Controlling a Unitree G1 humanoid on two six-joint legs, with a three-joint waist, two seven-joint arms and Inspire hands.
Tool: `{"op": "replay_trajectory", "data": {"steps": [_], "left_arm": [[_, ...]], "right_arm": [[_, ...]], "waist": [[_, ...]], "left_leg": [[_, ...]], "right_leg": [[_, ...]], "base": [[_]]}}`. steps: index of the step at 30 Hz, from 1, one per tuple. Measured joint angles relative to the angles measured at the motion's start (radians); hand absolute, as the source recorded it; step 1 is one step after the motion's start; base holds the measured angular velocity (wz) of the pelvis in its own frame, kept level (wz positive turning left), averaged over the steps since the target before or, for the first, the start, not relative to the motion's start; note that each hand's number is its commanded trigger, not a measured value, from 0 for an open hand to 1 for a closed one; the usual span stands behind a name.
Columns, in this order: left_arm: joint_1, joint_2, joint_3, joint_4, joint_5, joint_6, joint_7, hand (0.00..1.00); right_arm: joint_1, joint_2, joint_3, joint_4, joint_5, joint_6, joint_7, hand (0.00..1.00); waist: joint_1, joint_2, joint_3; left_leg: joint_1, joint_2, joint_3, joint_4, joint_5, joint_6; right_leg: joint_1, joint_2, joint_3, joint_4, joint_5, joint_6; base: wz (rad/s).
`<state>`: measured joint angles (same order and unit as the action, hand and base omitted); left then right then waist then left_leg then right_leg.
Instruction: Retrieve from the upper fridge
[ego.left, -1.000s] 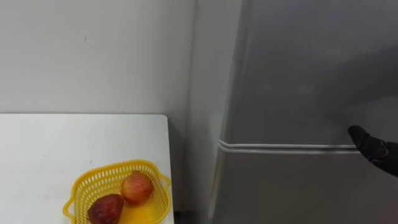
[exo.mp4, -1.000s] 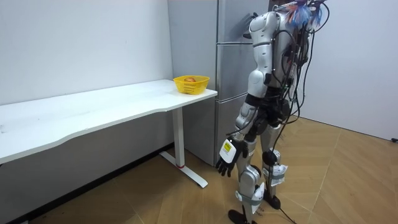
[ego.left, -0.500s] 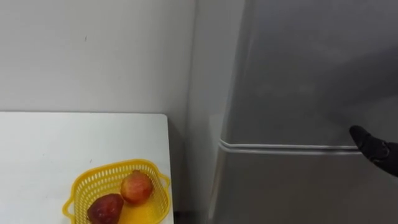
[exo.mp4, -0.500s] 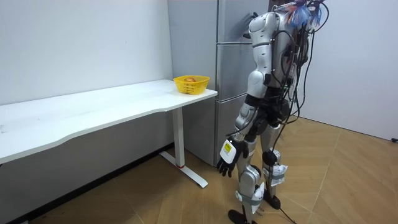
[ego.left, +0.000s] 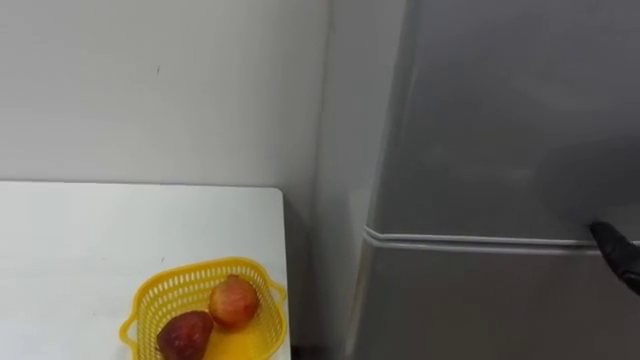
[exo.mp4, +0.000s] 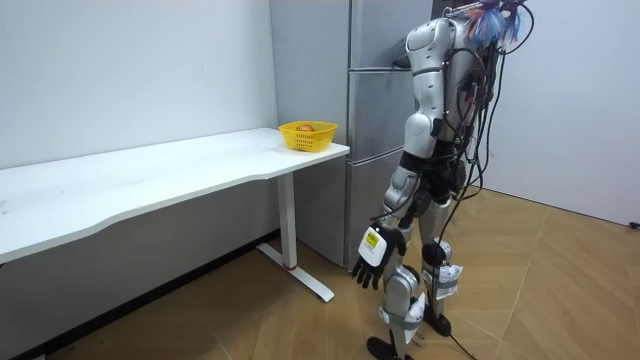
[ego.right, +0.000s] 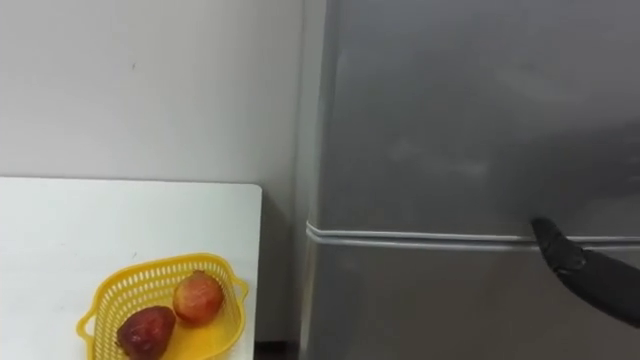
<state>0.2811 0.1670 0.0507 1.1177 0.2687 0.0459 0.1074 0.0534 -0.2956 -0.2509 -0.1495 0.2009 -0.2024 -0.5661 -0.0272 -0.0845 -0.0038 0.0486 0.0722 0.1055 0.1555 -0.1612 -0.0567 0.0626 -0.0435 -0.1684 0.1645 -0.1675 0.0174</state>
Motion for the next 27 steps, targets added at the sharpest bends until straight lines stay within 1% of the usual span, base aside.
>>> {"op": "replay_trajectory", "data": {"steps": [2, 3, 4, 5, 6, 7, 8, 10, 12, 14, 15, 16, 17, 18, 19, 20, 21, 22, 23, 24, 25, 26, 27], "left_arm": [[-0.001, -0.008, 0.0, -0.003, 0.001, 0.002, 0.0, 0.0], [-0.003, -0.011, 0.001, -0.003, 0.004, 0.009, 0.0, 0.0], [-0.006, -0.012, 0.001, -0.003, 0.005, 0.019, 0.0, 0.0], [-0.007, -0.013, 0.001, -0.003, 0.005, 0.021, 0.0, 0.0], [-0.007, -0.018, 0.001, -0.003, 0.005, 0.022, 0.0, 0.0], [-0.008, -0.024, 0.001, -0.003, 0.005, 0.027, 0.0, 0.0], [-0.008, -0.027, 0.002, -0.002, 0.005, 0.031, 0.0, 0.0], [-0.006, -0.032, 0.01, -0.004, 0.005, 0.038, 0.0, 0.0], [-0.006, -0.033, 0.015, -0.013, 0.005, 0.041, 0.0, 0.0], [-0.002, -0.035, 0.015, -0.038, 0.004, 0.041, 0.002, 0.0], [-0.011, -0.035, 0.015, -0.038, 0.004, 0.039, 0.01, 0.0], [-0.02, -0.035, 0.014, -0.037, 0.004, 0.039, 0.015, 0.0], [-0.024, -0.035, 0.013, -0.037, 0.005, 0.039, 0.018, 0.0], [-0.026, -0.035, 0.013, -0.035, 0.006, 0.039, 0.019, 0.0], [-0.027, -0.033, 0.015, -0.036, 0.006, 0.039, 0.021, 0.0], [-0.027, -0.033, 0.019, -0.037, 0.007, 0.038, 0.022, 0.0], [-0.025, -0.035, 0.027, -0.038, 0.007, 0.038, 0.022, 0.0], [-0.017, -0.036, 0.027, -0.038, 0.007, 0.038, 0.021, 0.0], [-0.012, -0.037, 0.027, -0.038, 0.007, 0.038, 0.021, 0.0], [-0.004, -0.038, 0.027, -0.038, 0.007, 0.039, 0.021, 0.0], [0.003, -0.038, 0.026, -0.037, 0.009, 0.039, 0.02, 0.0], [0.004, -0.038, 0.028, -0.037, 0.009, 0.039, 0.02, 0.0], [0.004, -0.038, 0.035, -0.037, 0.009, 0.039, 0.02, 0.0]], "right_arm": [[0.001, 0.023, -0.014, 0.036, 0.012, 0.0, -0.012, 0.0], [0.002, 0.036, -0.018, 0.068, 0.015, 0.006, -0.032, 0.0], [0.009, 0.04, -0.019, 0.117, 0.041, 0.023, -0.052, 0.0], [0.012, 0.043, -0.019, 0.137, 0.056, 0.035, -0.063, 0.0], [0.019, 0.053, -0.02, 0.161, 0.084, 0.056, -0.084, 0.0], [0.02, 0.064, -0.022, 0.182, 0.101, 0.063, -0.108, 0.0], [0.024, 0.067, -0.024, 0.188, 0.112, 0.063, -0.117, 0.0], [0.049, 0.071, -0.027, 0.227, 0.132, 0.064, -0.146, 0.0], [0.05, 0.074, -0.026, 0.289, 0.144, 0.063, -0.163, 0.0], [0.052, 0.08, -0.015, 0.373, 0.144, 0.063, -0.173, 0.0], [0.052, 0.092, -0.006, 0.435, 0.144, 0.063, -0.173, 0.0], [0.05, 0.109, 0.0, 0.505, 0.145, 0.064, -0.164, 0.0], [0.05, 0.115, 0.008, 0.543, 0.145, 0.065, -0.156, 0.0], [0.052, 0.12, 0.034, 0.622, 0.144, 0.069, -0.132, 0.0], [0.059, 0.128, 0.053, 0.709, 0.141, 0.07, -0.097, 0.0], [0.062, 0.132, 0.058, 0.755, 0.141, 0.072, -0.078, 0.0], [0.071, 0.145, 0.061, 0.832, 0.141, 0.082, -0.045, 0.0], [0.077, 0.155, 0.062, 0.895, 0.142, 0.1, -0.019, 0.0], [0.08, 0.159, 0.062, 0.918, 0.142, 0.109, -0.01, 0.0], [0.088, 0.163, 0.062, 0.968, 0.142, 0.112, 0.011, 0.0], [0.09, 0.163, 0.062, 1.027, 0.142, 0.114, 0.03, 0.0], [0.088, 0.163, 0.061, 1.06, 0.141, 0.114, 0.041, 0.0], [0.084, 0.162, 0.06, 1.129, 0.14, 0.114, 0.069, 0.0]], "waist": [[-0.006, 0.01, -0.0017], [-0.011, 0.016, -0.0026], [-0.011, 0.02, -0.0021], [-0.01, 0.023, -0.0018], [-0.009, 0.027, -0.0008], [-0.012, 0.032, 0.0028], [-0.016, 0.035, 0.0049], [-0.018, 0.05, 0.0038], [-0.019, 0.051, 0.0039], [-0.012, 0.045, 0.0039], [-0.008, 0.04, 0.0043], [-0.006, 0.037, 0.0032], [-0.004, 0.039, 0.001], [0.0, 0.035, 0.0012], [0.001, 0.036, 0.0005], [0.002, 0.034, -0.0002], [0.005, 0.034, -0.0004], [0.006, 0.039, -0.0017], [0.006, 0.042, -0.0027], [0.002, 0.048, -0.0054], [0.0, 0.046, -0.0054], [-0.002, 0.049, -0.0068], [-0.005, 0.052, -0.0078]], "left_leg": [[0.0, -0.002, -0.001, 0.001, 0.0, 0.0], [-0.001, -0.002, -0.002, 0.004, 0.0, 0.0], [-0.001, -0.002, -0.002, 0.005, 0.0, 0.0], [-0.001, -0.002, -0.002, 0.005, 0.0, 0.0], [-0.002, -0.002, -0.002, 0.005, 0.0, 0.0], [-0.003, -0.002, -0.002, 0.005, 0.0, 0.0], [-0.004, -0.002, -0.002, 0.005, 0.0, 0.001], [-0.006, -0.002, 0.0, 0.004, 0.0, 0.0], [-0.008, -0.001, 0.007, 0.004, 0.0, 0.0], [-0.008, -0.001, 0.009, 0.004, 0.0, 0.0], [-0.008, -0.001, 0.01, 0.005, 0.0, 0.0], [-0.008, -0.001, 0.012, 0.005, 0.0, 0.0], [-0.007, -0.001, 0.014, 0.005, 0.0, 0.0], [-0.004, -0.002, 0.018, 0.005, 0.0, 0.0], [-0.003, -0.002, 0.023, 0.005, 0.0, 0.0], [-0.004, -0.002, 0.024, 0.005, 0.0, 0.0], [-0.006, -0.002, 0.027, 0.005, 0.0, 0.0], [-0.009, -0.003, 0.03, 0.005, 0.0, 0.0], [-0.01, -0.003, 0.03, 0.005, 0.0, 0.0], [-0.011, -0.003, 0.03, 0.005, 0.0, 0.0], [-0.01, -0.003, 0.03, 0.005, 0.0, 0.0], [-0.009, -0.003, 0.03, 0.006, 0.0, 0.0], [-0.007, -0.003, 0.029, 0.007, 0.0, 0.0]], "right_leg": [[0.008, -0.002, -0.007, -0.007, 0.0, 0.001], [0.012, -0.003, -0.011, -0.011, 0.0, 0.002], [0.013, -0.003, -0.012, -0.011, 0.0, 0.003], [0.012, -0.003, -0.012, -0.01, 0.0, 0.003], [0.007, -0.003, -0.012, -0.009, 0.0, 0.003], [0.004, -0.003, -0.012, -0.009, 0.0, 0.003], [0.003, -0.003, -0.012, -0.01, 0.0, 0.003], [0.003, -0.004, -0.017, -0.012, -0.002, 0.003], [0.002, -0.004, -0.019, -0.013, -0.003, 0.002], [0.001, -0.004, -0.018, -0.014, -0.003, 0.002], [0.001, -0.004, -0.016, -0.014, -0.004, 0.002], [0.001, -0.004, -0.013, -0.015, -0.004, 0.002], [0.003, -0.004, -0.013, -0.016, -0.004, 0.002], [0.006, -0.005, -0.013, -0.017, -0.004, 0.002], [0.007, -0.006, -0.012, -0.018, -0.004, 0.002], [0.007, -0.006, -0.014, -0.019, -0.004, 0.002], [0.007, -0.007, -0.016, -0.02, -0.004, 0.003], [0.005, -0.007, -0.015, -0.021, -0.005, 0.004], [0.003, -0.007, -0.015, -0.021, -0.005, 0.005], [0.004, -0.008, -0.015, -0.022, -0.005, 0.005], [0.005, -0.008, -0.015, -0.024, -0.005, 0.005], [0.006, -0.008, -0.015, -0.025, -0.005, 0.005], [0.009, -0.008, -0.015, -0.027, -0.006, 0.005]], "base": [[0.1], [0.09], [0.06], [0.0], [0.0], [0.0], [0.0], [0.04], [0.03], [0.0], [0.0], [-0.03], [0.0], [0.0], [0.0], [0.03], [0.05], [0.03], [0.0], [0.0], [0.0], [0.0], [0.0]]}}
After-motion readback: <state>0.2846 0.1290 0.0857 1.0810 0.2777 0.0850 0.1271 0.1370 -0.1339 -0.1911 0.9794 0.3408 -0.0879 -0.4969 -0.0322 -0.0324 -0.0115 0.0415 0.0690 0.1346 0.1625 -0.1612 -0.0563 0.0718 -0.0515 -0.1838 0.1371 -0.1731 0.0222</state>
